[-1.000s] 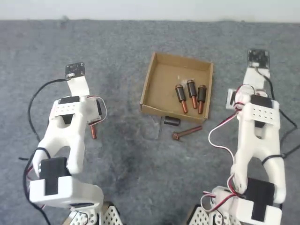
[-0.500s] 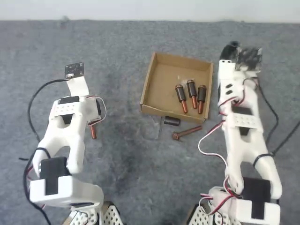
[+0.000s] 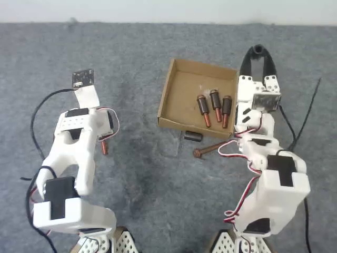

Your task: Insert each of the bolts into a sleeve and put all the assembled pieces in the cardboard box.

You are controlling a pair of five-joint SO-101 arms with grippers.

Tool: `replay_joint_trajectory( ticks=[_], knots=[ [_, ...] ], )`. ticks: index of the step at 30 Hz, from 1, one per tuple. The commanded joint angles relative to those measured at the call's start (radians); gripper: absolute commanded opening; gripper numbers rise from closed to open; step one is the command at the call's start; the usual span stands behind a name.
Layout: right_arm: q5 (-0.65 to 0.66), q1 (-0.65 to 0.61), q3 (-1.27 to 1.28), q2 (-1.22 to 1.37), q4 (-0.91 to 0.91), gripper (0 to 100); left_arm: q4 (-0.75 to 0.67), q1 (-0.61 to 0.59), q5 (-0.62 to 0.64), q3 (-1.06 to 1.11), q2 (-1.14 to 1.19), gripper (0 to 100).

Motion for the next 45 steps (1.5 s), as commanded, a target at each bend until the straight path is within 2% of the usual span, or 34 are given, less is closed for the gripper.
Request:
replay_joint_trajectory(
  ticks=[1, 6, 10, 13, 19, 30, 45],
  knots=[
    [-0.005, -0.038, 0.072, -0.044, -0.054, 0.6, -0.020, 0.002, 0.000, -0.012, -0.006, 1],
    [-0.015, -0.120, 0.265, -0.131, -0.056, 0.6, -0.020, 0.002, 0.000, -0.012, -0.006, 1],
    [-0.152, -0.154, 0.384, -0.223, -0.048, 0.6, -0.020, 0.002, 0.000, -0.012, -0.006, 1],
    [-0.192, -0.182, 0.446, -0.269, -0.048, 0.6, -0.020, 0.002, 0.000, -0.012, -0.006, 1],
    [-0.196, -0.266, 0.554, -0.288, -0.054, 0.6, -0.020, 0.003, 0.000, -0.012, -0.006, 1],
    [-0.161, -0.575, 0.698, -0.292, -0.188, 0.6, -0.020, 0.003, 0.000, -0.008, -0.006, 1],
    [-0.097, -0.625, 0.847, -0.282, -0.274, 0.6, -0.018, 0.003, 0.000, -0.008, -0.006, 1]
  ],
)
